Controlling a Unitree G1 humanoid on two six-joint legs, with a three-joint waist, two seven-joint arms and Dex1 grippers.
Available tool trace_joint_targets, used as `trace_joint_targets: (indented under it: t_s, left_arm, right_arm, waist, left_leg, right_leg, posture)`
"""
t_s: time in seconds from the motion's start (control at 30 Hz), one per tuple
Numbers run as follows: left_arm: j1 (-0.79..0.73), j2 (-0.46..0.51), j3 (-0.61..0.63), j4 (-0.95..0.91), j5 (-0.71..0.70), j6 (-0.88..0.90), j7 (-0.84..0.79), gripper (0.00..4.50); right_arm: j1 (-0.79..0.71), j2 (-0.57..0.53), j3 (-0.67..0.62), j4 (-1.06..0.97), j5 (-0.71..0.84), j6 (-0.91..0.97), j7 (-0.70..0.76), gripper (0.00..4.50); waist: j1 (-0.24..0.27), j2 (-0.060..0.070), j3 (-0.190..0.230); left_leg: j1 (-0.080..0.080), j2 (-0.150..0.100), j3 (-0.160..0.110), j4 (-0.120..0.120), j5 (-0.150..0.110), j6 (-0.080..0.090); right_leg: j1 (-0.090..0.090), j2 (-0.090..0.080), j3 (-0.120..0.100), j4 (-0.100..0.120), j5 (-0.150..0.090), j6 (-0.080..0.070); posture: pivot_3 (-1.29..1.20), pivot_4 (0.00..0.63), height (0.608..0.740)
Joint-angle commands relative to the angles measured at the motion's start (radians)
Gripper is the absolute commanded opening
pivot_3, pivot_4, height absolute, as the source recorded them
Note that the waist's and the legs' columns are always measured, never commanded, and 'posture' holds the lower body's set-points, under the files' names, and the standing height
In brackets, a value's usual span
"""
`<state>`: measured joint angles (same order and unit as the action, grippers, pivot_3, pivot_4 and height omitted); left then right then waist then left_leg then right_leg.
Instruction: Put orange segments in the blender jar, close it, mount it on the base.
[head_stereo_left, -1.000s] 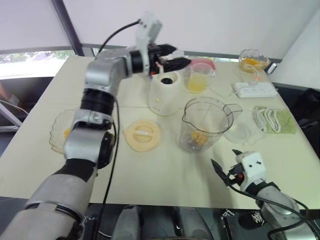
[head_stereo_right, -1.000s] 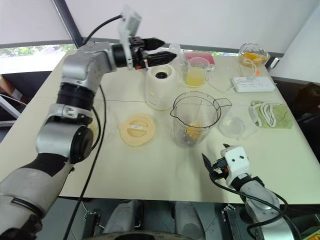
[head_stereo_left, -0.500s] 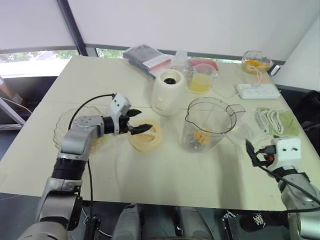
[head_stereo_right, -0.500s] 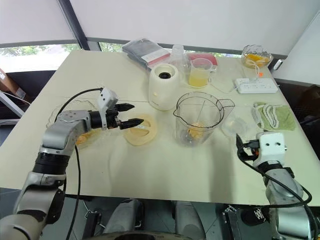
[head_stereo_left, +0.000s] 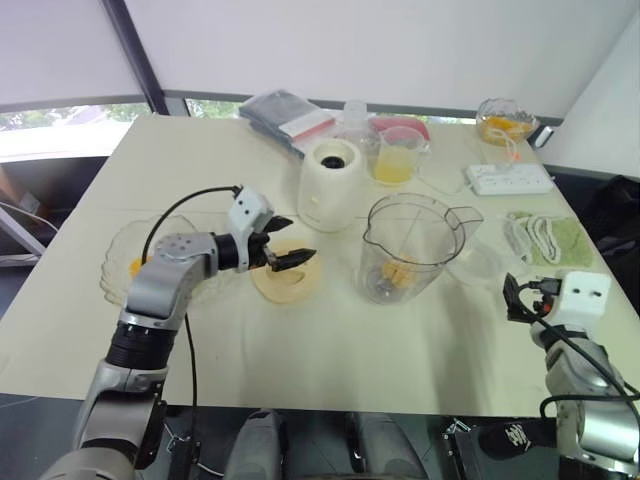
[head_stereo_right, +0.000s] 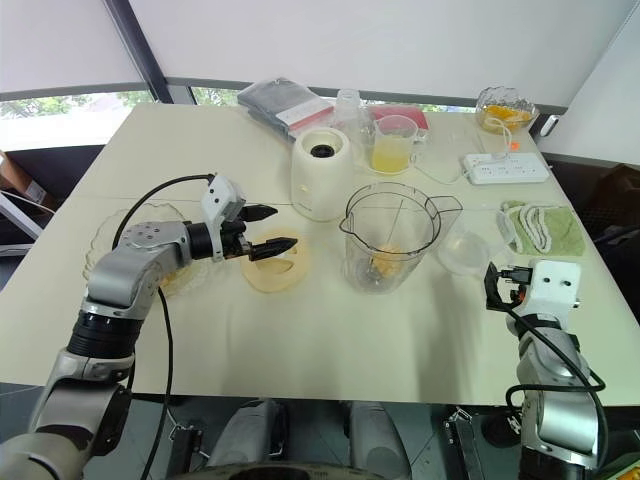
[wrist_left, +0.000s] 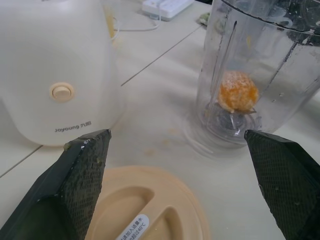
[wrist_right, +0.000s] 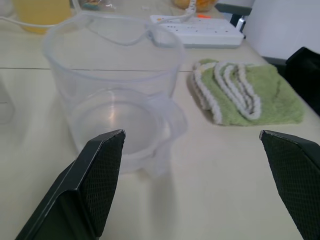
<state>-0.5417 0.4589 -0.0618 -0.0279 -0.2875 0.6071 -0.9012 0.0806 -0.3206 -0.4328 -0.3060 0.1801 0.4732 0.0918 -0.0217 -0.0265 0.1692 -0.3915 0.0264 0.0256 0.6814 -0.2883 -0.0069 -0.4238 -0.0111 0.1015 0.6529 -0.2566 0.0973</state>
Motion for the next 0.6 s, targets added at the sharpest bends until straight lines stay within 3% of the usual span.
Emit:
trace_joint_targets:
  t_s: [0.03,0.6]
  left_arm:
    - [0.001,0.012,0.0,-0.026,-0.007,-0.012,0.01,4.46]
    - [0.02,0.02,-0.019,-0.054,-0.004,-0.019,0.032,4.46]
  right_arm:
    - [-0.041,0.015,0.001,0.02,-0.013,-0.012,-0.042,4.5]
    - [-0.098,0.059,-0.01,0.098,-0.038,-0.03,-0.17,4.5]
  waist:
    - [0.0,0.0,0.0]
    - [-0.005,0.001,0.0]
  left_leg:
    - [0.0,0.0,0.0,0.0,0.0,0.0]
    - [0.0,0.0,0.0,0.0,0.0,0.0]
  right_leg:
    - [0.0,0.0,0.0,0.0,0.0,0.0]
    - [0.0,0.0,0.0,0.0,0.0,0.0]
  posture:
    - [0.0,0.15,0.74]
    - [0.0,0.15,0.74]
